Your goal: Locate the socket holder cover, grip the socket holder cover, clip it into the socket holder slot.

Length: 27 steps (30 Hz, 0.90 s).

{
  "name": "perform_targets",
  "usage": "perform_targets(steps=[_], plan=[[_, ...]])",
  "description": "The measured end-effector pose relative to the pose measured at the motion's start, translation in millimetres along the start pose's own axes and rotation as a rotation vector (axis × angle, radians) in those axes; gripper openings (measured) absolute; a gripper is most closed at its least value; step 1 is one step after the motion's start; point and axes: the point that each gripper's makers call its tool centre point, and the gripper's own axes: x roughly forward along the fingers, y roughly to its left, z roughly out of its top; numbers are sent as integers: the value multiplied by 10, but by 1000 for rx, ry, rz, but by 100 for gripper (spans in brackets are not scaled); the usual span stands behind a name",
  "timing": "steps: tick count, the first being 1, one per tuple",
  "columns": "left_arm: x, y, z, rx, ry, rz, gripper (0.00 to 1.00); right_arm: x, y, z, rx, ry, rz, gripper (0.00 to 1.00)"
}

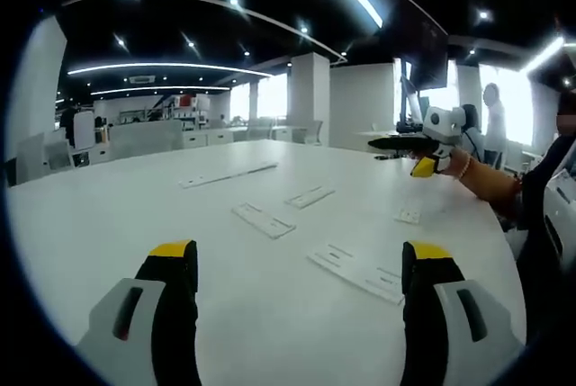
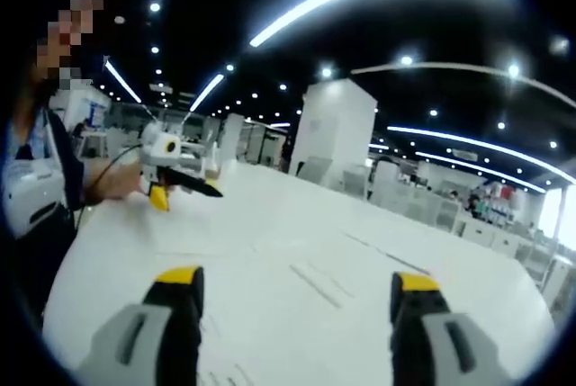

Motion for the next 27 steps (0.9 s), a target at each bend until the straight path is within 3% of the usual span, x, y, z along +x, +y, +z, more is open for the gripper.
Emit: perform_targets(steps=[4,16,27], plan=[[-2,-21,39,-23,-18,-21,93,39,46,-11,-15,38,48,84],[7,-45,105,-58,-36,-51,93,29,156,-158,-131,247,196,83],[4,-40,126,-56,-37,-45,93,21,280,-130,-238,418,335,84]])
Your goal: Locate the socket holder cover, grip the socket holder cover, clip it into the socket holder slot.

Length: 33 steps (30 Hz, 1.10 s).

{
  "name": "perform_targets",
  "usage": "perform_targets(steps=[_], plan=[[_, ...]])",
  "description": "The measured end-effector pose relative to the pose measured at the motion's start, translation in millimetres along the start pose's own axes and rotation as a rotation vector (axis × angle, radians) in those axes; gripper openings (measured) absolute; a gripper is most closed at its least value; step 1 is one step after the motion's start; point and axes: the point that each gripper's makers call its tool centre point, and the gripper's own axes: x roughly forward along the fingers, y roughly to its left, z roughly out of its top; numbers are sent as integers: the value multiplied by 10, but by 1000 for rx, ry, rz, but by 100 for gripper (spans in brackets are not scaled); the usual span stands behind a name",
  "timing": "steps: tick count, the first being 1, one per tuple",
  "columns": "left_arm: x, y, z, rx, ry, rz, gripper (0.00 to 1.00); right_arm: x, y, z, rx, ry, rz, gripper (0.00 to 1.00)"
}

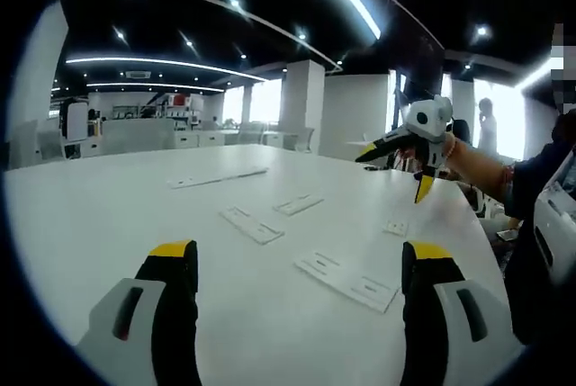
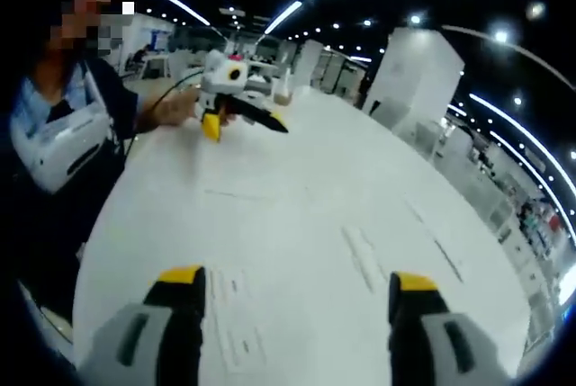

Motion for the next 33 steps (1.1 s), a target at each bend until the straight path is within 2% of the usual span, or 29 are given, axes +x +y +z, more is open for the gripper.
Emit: perform_targets(steps=[10,15,22,29,33], plan=[[-1,-14,-11,2,6,-3,93,74,112,-85,-54,162,112,85],[-3,-15,-21,4,13,-4,93,89,126,-132,-83,245,141,85],[-1,-13,-51,4,24,-4,92,118,236,-208,-125,393,220,86],[-5,-29,-54,7,28,-8,92,141,309,-256,-154,506,278,83],[-13,-34,-51,10,28,-7,92,130,358,-313,-153,581,317,76]])
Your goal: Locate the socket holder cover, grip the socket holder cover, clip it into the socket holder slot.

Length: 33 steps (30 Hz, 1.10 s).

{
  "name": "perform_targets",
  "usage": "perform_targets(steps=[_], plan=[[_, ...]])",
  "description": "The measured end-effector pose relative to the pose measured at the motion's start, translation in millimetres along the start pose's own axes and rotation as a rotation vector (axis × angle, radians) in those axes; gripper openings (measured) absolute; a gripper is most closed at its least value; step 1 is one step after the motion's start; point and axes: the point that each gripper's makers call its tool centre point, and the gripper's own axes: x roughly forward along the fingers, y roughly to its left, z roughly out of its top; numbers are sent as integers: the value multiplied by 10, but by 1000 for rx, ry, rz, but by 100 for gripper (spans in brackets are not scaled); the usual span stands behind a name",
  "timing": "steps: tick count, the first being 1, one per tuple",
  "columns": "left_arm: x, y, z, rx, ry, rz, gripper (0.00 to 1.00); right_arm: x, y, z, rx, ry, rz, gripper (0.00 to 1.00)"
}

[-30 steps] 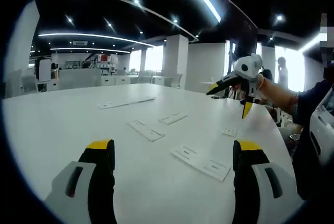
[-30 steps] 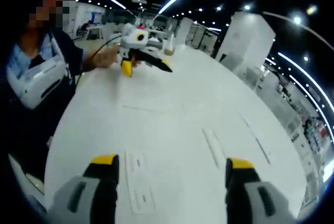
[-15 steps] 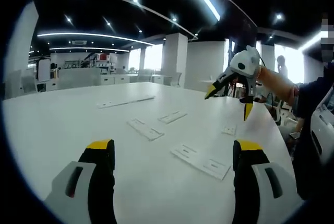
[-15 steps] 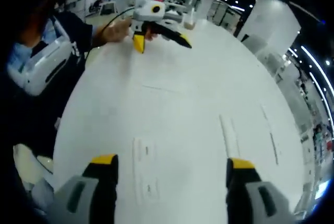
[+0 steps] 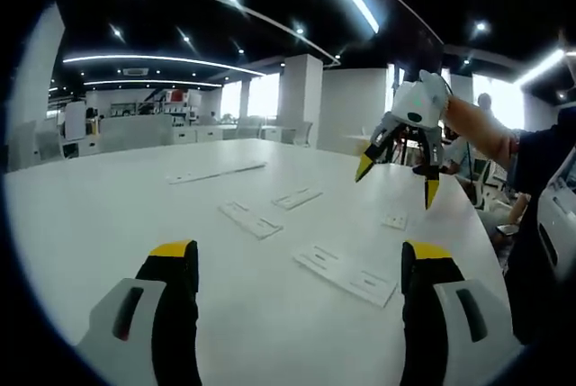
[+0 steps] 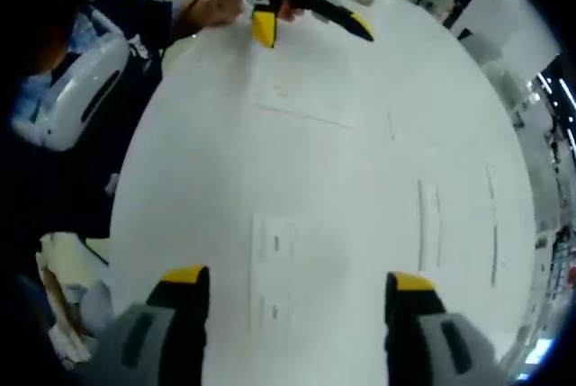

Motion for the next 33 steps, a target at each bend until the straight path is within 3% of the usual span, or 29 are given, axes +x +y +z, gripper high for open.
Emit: perform_targets(steps=[6,10,29,33], plan=[[-5,-23,1,3,1,-7,92,70,72,-32,-8,68,50,70],[-10,-8,11,4,0,-8,92,105,101,-56,-15,96,75,60],[-22,18,0,12,13,-8,92,191,137,-158,-31,138,93,40],[-26,23,-7,15,18,-9,92,181,153,-165,-16,132,102,40]])
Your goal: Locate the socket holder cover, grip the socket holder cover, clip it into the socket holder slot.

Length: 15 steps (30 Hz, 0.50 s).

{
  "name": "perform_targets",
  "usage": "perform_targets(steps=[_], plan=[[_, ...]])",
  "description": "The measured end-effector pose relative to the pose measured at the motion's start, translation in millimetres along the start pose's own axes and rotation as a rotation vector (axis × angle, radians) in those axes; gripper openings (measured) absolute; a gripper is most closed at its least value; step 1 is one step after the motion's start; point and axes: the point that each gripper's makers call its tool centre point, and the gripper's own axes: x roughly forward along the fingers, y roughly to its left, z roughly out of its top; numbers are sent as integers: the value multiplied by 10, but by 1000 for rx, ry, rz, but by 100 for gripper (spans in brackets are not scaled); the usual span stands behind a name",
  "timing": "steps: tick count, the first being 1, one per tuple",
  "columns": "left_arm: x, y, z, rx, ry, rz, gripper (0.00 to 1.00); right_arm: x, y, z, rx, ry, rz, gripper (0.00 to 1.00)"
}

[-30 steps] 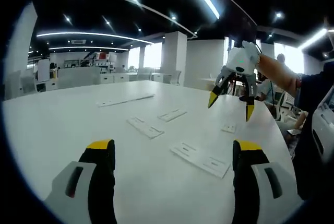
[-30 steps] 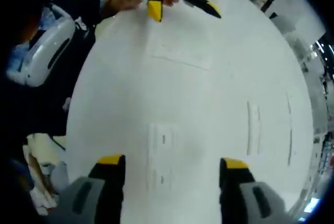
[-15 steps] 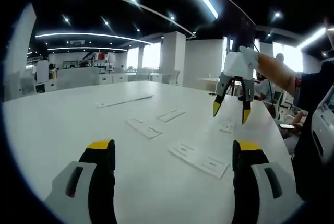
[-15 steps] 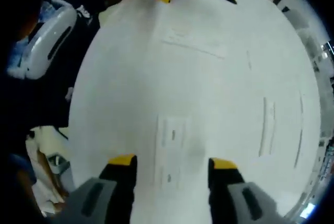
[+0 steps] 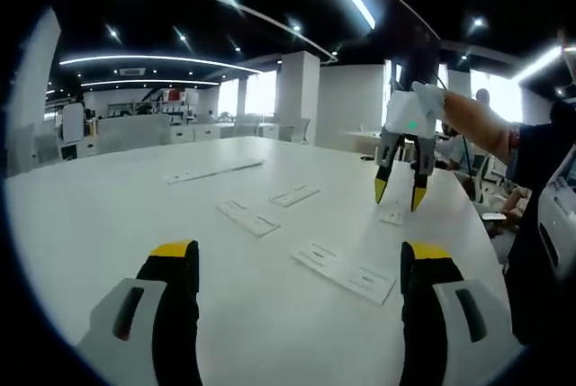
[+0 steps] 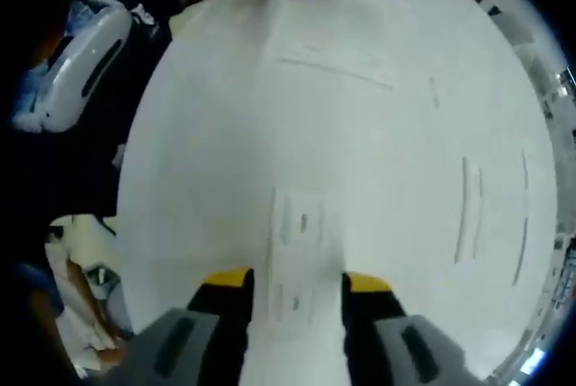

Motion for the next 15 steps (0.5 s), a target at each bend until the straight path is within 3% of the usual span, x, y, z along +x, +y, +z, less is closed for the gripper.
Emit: perform_targets(steps=[15], plan=[[-3,-27,25,6,-6,-11,91,19,-20,33,15,-3,4,32]])
